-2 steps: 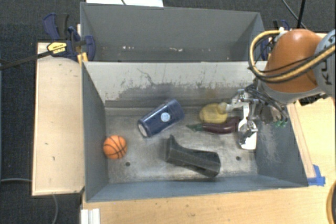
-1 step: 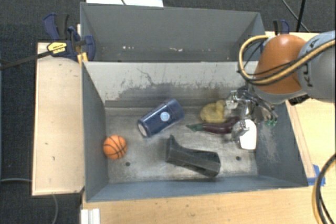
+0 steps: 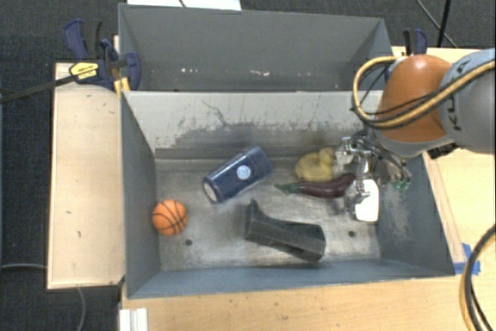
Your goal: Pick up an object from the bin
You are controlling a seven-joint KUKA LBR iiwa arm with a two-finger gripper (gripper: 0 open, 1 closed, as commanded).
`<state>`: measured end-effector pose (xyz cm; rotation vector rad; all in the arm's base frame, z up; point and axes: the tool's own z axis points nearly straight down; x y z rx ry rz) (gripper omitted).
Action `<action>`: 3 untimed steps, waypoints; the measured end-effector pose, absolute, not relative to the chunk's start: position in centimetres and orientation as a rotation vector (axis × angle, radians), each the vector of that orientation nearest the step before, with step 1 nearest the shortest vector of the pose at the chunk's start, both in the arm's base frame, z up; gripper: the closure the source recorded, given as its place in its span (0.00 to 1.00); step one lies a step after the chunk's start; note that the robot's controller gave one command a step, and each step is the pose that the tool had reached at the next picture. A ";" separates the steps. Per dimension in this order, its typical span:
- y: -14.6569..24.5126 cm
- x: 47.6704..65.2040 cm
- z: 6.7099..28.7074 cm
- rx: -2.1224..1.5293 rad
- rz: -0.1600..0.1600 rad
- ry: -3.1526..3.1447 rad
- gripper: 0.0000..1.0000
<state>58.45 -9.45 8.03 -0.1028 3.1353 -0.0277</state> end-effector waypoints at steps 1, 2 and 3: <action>-13.1 58.8 7.8 -0.569 -0.008 3.080 0.00; -14.7 58.8 7.4 -0.802 0.003 3.023 1.00; -14.7 58.8 7.4 -0.802 0.003 3.024 1.00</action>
Offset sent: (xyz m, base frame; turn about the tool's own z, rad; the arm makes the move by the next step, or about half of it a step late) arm -0.0008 -0.0557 -0.0103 -0.4553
